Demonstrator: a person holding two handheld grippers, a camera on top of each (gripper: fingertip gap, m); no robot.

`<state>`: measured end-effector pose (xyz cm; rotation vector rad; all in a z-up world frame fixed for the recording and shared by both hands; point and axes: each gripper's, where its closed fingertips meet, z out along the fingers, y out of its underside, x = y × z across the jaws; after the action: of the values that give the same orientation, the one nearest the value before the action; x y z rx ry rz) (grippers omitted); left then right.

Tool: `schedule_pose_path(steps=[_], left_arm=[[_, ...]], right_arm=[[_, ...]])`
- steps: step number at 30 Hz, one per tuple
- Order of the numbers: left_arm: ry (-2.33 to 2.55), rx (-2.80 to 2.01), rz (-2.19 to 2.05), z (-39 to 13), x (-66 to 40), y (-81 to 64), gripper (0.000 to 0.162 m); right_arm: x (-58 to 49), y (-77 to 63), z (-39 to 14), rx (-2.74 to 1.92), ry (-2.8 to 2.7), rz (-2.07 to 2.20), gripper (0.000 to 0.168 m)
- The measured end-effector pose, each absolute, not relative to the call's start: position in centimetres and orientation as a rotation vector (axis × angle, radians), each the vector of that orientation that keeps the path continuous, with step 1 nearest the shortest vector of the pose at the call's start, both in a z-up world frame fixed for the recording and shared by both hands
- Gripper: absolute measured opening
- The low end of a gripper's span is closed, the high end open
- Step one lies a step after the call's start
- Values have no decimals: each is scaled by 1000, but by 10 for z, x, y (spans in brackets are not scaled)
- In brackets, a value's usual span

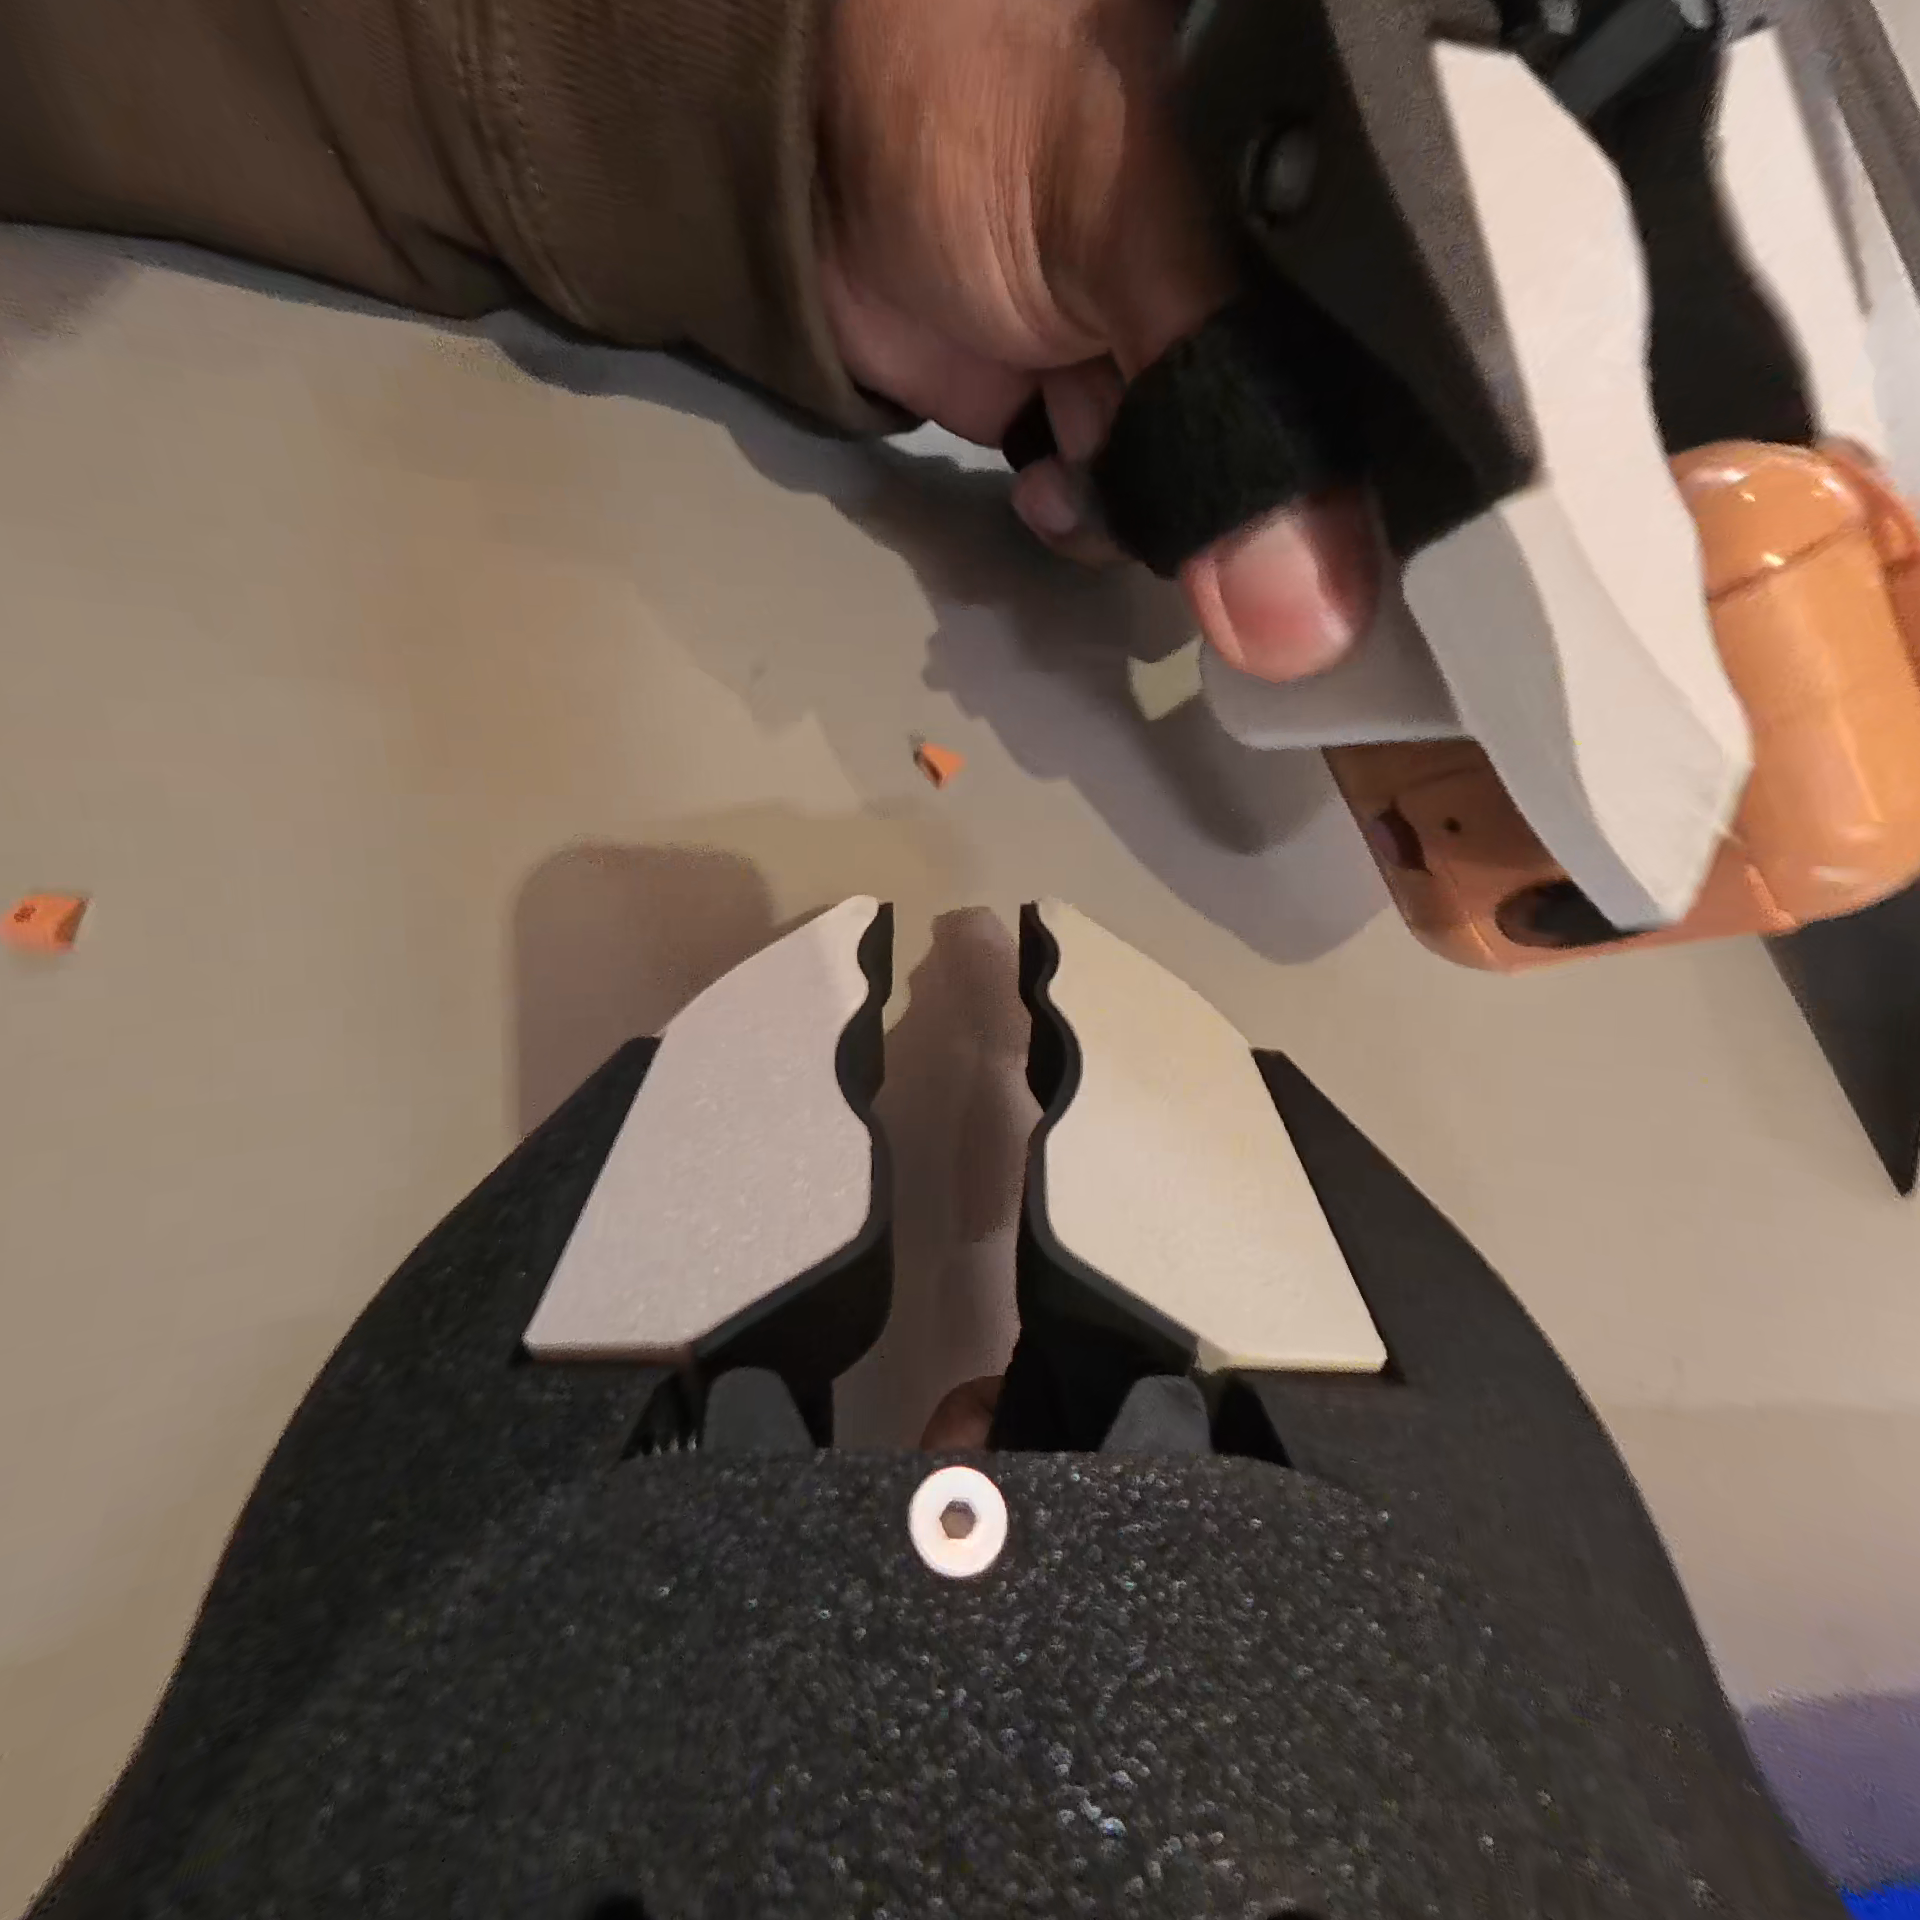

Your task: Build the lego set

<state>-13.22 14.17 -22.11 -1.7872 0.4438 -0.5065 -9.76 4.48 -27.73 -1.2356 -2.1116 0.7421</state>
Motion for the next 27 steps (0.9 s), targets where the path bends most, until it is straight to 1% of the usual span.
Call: schedule_pose_path(steps=[9, 17, 21, 27], left_arm=[[413, -1782, -488, -216, -139, 142, 52], [412, -1780, -486, -215, -140, 142, 52], [410, -1780, -484, -215, -140, 142, 52], [402, -1781, -477, -215, -143, 143, 52]], right_arm=[[-125, 21, -286, -1211, -2162, 796, 22], [-121, 17, -297, -1237, -2235, 775, 20], [-115, 16, -293, -1219, -2245, 779, 20], [-135, 20, -279, -1213, -2155, 817, 23]])
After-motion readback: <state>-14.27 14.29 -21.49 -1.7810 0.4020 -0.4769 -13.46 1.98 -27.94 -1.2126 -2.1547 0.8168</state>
